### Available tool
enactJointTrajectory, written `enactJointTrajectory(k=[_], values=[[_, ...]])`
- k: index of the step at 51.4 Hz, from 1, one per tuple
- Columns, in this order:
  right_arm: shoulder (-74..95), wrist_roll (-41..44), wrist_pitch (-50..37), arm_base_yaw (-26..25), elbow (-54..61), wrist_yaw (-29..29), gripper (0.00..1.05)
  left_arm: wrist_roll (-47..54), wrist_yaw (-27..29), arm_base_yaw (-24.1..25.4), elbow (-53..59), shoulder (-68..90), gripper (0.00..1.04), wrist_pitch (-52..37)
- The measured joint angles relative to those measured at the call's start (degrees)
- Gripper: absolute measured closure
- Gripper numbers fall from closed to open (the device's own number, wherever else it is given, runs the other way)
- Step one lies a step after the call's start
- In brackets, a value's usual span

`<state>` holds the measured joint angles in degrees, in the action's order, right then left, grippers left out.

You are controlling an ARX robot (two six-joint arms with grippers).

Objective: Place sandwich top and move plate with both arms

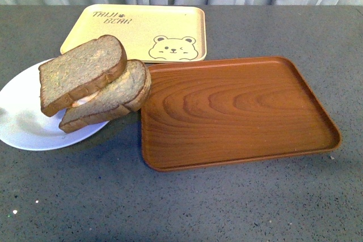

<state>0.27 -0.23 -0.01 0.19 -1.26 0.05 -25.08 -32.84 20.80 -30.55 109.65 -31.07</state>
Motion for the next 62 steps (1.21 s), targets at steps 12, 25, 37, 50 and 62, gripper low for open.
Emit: enactJointTrajectory(k=[12, 25, 37, 50, 62], values=[[0.0, 0.0, 0.0, 0.0, 0.0, 0.04, 0.09, -5.16, 0.76, -2.34, -1.46, 2.67, 0.09, -3.63], [0.0, 0.0, 0.0, 0.0, 0.0, 0.02, 0.09, -6.56, 1.33, -5.33, -1.46, 3.85, 0.09, -5.42], [0.0, 0.0, 0.0, 0.0, 0.0, 0.02, 0.09, -9.25, 0.9, -7.23, -0.85, 5.03, 0.44, -6.45], [0.0, 0.0, 0.0, 0.0, 0.0, 0.02, 0.09, -12.98, -2.56, -6.62, 1.03, 5.75, 0.95, -8.0], [0.0, 0.0, 0.0, 0.0, 0.0, 0.04, 0.09, -15.54, -7.32, -4.11, 2.91, 4.07, 1.02, -9.49]])
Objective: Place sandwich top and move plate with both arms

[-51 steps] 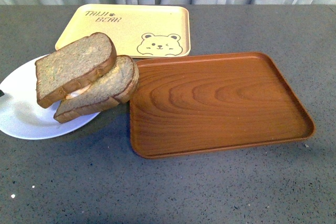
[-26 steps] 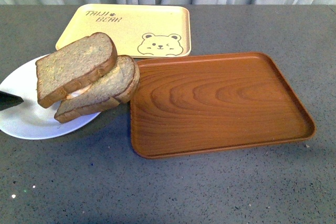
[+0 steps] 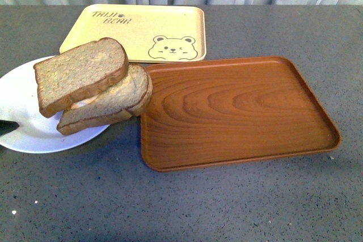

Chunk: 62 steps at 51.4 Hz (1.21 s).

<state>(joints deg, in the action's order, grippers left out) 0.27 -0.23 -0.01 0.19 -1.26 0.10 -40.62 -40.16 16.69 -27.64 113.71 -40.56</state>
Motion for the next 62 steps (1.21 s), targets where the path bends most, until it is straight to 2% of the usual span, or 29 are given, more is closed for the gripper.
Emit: enactJointTrajectory(k=[7, 20, 33, 41, 62], values=[[0.0, 0.0, 0.0, 0.0, 0.0, 0.0, 0.09, -1.64, -2.01, 1.27, 1.29, -2.97, 1.02, 0.52], [0.0, 0.0, 0.0, 0.0, 0.0, 0.0, 0.09, -5.42, -0.94, -0.17, -0.22, -7.34, 1.02, 3.21], [0.0, 0.0, 0.0, 0.0, 0.0, 0.0, 0.09, -12.35, 0.52, -5.03, -6.86, -9.97, 1.02, 4.35], [0.0, 0.0, 0.0, 0.0, 0.0, 0.0, 0.09, -16.33, 4.24, -9.07, -13.62, -7.89, 1.02, 7.48], [0.0, 0.0, 0.0, 0.0, 0.0, -0.02, 0.09, -17.29, 8.7, -20.26, -31.71, 5.55, 1.02, 15.1]])
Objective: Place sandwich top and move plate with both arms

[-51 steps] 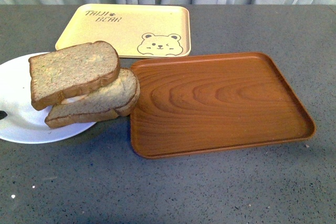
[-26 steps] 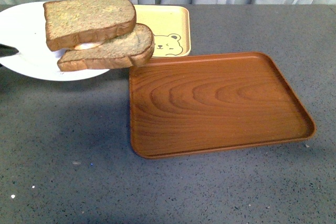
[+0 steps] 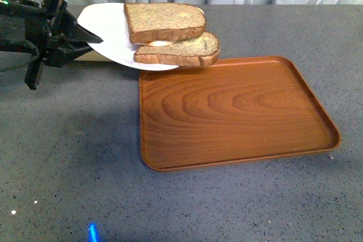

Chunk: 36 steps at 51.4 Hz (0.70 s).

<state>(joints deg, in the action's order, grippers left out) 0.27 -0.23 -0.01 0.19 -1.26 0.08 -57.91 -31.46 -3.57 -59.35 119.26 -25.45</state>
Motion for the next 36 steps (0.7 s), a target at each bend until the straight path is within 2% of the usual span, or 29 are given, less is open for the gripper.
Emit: enactJointTrajectory(k=[25, 26, 30, 36], values=[[0.0, 0.0, 0.0, 0.0, 0.0, 0.0, 0.09, -0.37, 1.03, -1.09, -18.47, 13.46, 1.01, 5.79], [0.0, 0.0, 0.0, 0.0, 0.0, 0.0, 0.09, -0.33, 1.01, -1.07, -18.6, 13.64, 1.0, 5.81], [0.0, 0.0, 0.0, 0.0, 0.0, 0.0, 0.09, 0.26, 0.31, -0.98, -18.95, 14.16, 0.82, 5.81], [0.0, 0.0, 0.0, 0.0, 0.0, 0.0, 0.09, 1.18, -0.5, -0.59, -18.47, 14.19, 0.66, 5.05]])
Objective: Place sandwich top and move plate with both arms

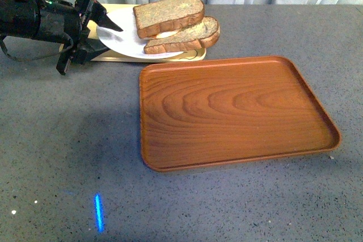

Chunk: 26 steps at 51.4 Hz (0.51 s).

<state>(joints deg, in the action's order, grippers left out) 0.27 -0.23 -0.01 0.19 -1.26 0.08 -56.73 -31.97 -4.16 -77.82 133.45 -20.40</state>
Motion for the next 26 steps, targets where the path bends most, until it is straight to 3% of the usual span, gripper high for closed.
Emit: enactJointTrajectory(k=[9, 18, 26], values=[[0.0, 0.0, 0.0, 0.0, 0.0, 0.02, 0.09, 1.79, -2.32, 2.93, 6.4, -1.4, 0.34, -4.17], [0.0, 0.0, 0.0, 0.0, 0.0, 0.0, 0.09, 3.69, -4.92, 6.03, 14.16, -6.25, 0.1, -7.87], [0.0, 0.0, 0.0, 0.0, 0.0, 0.0, 0.09, 6.51, -8.87, 9.07, 23.39, -14.01, 0.09, -12.9]])
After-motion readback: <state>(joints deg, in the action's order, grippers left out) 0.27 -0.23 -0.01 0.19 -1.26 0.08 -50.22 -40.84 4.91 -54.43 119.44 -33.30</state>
